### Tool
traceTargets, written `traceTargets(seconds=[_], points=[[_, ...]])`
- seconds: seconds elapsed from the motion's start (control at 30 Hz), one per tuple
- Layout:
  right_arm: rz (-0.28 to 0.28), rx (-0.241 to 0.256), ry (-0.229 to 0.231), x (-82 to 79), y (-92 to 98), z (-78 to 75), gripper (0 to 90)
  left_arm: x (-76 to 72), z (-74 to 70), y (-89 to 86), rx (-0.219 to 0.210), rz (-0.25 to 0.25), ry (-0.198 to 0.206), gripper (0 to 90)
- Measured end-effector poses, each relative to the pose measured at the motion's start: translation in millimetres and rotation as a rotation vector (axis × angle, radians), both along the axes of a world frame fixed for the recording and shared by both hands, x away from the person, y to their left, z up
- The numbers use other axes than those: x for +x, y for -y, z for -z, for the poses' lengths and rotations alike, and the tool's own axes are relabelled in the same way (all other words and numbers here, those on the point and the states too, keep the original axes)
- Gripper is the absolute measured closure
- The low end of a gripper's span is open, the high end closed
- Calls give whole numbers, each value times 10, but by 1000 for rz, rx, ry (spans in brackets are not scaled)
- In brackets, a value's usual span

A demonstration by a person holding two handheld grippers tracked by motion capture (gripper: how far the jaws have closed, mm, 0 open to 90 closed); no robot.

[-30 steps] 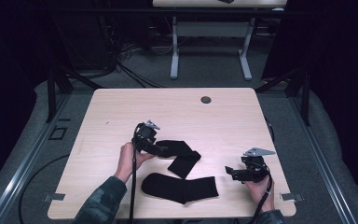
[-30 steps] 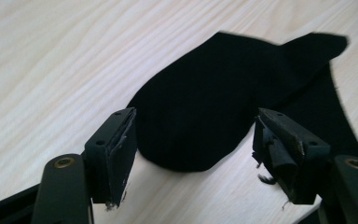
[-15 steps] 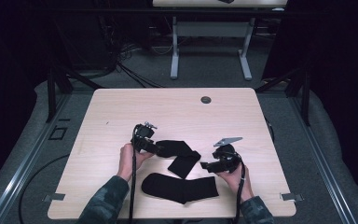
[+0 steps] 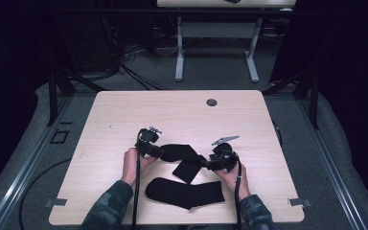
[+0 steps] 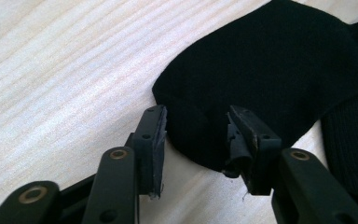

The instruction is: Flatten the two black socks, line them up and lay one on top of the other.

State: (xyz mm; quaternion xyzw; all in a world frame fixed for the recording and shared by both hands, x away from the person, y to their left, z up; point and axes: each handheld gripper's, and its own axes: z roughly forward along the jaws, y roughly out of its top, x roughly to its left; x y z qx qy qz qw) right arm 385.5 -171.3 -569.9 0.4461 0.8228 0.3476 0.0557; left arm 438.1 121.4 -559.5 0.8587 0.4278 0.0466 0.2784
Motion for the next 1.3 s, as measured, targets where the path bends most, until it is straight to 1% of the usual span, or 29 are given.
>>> traceTargets(seconds=[0.03, 0.17, 0.2, 0.23, 0.33, 0.43, 0.5, 0.53, 0.57, 0.6, 0.63, 0.7, 0.77, 0.8, 0.87, 0.93, 0.97, 1.03, 1.1, 1.17, 1.2, 1.23, 1.3], points=[[-6, 0, -6, 8, -1, 2, 471, 0, 0, 0, 2, 3, 3, 595], [-3, -2, 1, 17, -39, 8, 528, -11, 3, 15, 9, 14, 10, 678], [-3, -7, 4, 17, -44, 9, 565, -14, 2, 16, 15, 21, 12, 717], [-1, -6, 7, 18, -48, 12, 581, -21, 3, 22, 20, 27, 16, 736], [-4, 10, 12, 25, -53, 28, 671, -40, 3, 40, 26, 36, 17, 811], [-19, 5, 12, 23, -67, 32, 748, -56, -11, 50, 23, 43, 25, 827], [-22, 1, 6, 25, -58, 31, 787, -73, -41, 47, 9, 47, 32, 831], [-10, 9, 9, 23, -58, 37, 808, -83, -62, 45, -1, 47, 38, 833], [-10, 18, 6, 23, -42, 36, 830, -83, -62, 45, -1, 47, 38, 833], [-4, 25, 11, 20, -25, 31, 858, -104, -114, 42, -24, 49, 46, 834], [-1, 24, 16, 15, -11, 24, 869, -116, -143, 44, -31, 51, 54, 834], [13, 41, 31, 3, 16, 5, 879, -135, -205, 48, -45, 60, 61, 835], [17, 44, 49, -8, 49, -18, 884, -155, -257, 60, -51, 56, 86, 835], [22, 45, 45, -17, 58, -29, 885, -162, -278, 66, -53, 58, 87, 836], [19, 38, 51, -27, 84, -47, 886, -168, -316, 68, -74, 63, 89, 835], [27, 31, 66, -41, 121, -81, 886, -173, -357, 74, -88, 67, 93, 835], [32, 26, 74, -51, 145, -108, 886, -176, -379, 80, -101, 69, 90, 835], [43, 14, 112, -70, 201, -178, 887, -179, -424, 103, -114, 78, 92, 835], [55, -3, 147, -95, 252, -279, 886, -187, -471, 146, -125, 80, 103, 836], [69, -35, 195, -124, 296, -396, 887, -188, -532, 187, -146, 94, 106, 836], [71, -47, 216, -137, 313, -461, 887, -189, -565, 213, -153, 98, 116, 836], [74, -72, 250, -154, 324, -528, 887, -191, -602, 238, -158, 104, 121, 836], [74, -139, 308, -191, 333, -687, 887, -200, -686, 303, -178, 115, 138, 836]])
